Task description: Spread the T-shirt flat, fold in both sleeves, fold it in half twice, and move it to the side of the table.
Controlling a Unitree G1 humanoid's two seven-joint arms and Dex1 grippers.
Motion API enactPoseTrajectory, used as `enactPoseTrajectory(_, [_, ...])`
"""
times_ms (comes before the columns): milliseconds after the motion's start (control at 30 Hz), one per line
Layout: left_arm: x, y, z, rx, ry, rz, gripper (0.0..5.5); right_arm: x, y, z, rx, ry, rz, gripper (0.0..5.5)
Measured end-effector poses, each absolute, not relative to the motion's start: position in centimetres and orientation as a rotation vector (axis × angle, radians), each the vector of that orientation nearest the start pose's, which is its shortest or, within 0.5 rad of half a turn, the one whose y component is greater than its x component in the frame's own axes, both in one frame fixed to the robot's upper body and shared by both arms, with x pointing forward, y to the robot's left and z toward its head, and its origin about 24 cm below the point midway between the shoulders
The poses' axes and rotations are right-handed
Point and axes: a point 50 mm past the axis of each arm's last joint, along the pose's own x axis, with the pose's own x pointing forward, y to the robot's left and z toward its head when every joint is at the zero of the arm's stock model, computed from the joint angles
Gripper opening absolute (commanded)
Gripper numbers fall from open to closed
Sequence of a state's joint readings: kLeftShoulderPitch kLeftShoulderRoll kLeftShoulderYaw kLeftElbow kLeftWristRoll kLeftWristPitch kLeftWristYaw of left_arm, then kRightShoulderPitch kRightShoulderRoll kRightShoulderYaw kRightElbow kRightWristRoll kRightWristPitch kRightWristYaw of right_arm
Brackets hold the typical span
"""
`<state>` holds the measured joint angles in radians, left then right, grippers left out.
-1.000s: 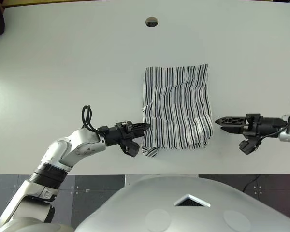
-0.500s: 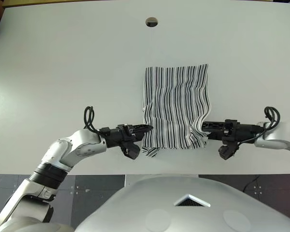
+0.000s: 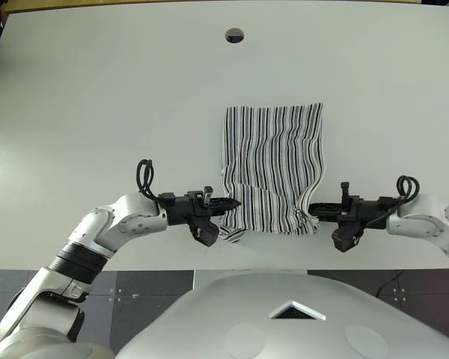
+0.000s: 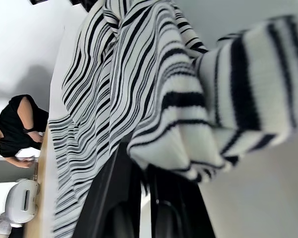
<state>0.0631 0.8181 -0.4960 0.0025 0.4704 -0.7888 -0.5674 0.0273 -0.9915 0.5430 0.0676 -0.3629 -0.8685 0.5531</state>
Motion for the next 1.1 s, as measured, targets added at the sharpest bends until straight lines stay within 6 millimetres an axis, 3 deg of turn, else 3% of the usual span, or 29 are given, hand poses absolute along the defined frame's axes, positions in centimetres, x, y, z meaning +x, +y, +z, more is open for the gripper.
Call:
enactPoseTrajectory(133, [15.0,16.7,1.7,0.992,-0.055,-1.577,0.10,15.0,-19.3,3.2,-0.825,0.188,1.588,0.14])
enactPoseTrajectory(233, [13.1,16.9,1.9,0.758,0.107,-1.643,0.10,14.0,-19.4,3.8,-0.529,0.410,1.614,0.13])
enactPoseTrajectory(367, [12.1,17.6,2.4,0.512,0.324,-1.663,0.10,14.1,-19.1,5.9,-0.248,0.502,1.601,0.13])
enactPoseTrajectory(467, [13.8,17.6,3.4,0.315,0.427,-1.515,0.10,15.6,-19.4,6.6,-0.169,0.519,1.503,0.13])
enactPoseTrajectory(733, [18.2,17.2,4.7,0.078,0.509,-1.191,0.10,20.3,-19.5,7.3,-0.059,0.571,1.220,0.13])
enactPoseTrajectory(967, [21.6,17.2,3.8,-0.091,0.652,-0.948,0.10,23.4,-18.2,7.2,0.058,0.635,1.109,0.13])
enactPoseTrajectory(1100, [22.8,17.1,2.9,-0.172,0.694,-0.842,0.89,24.2,-17.3,6.3,0.091,0.647,1.079,1.07])
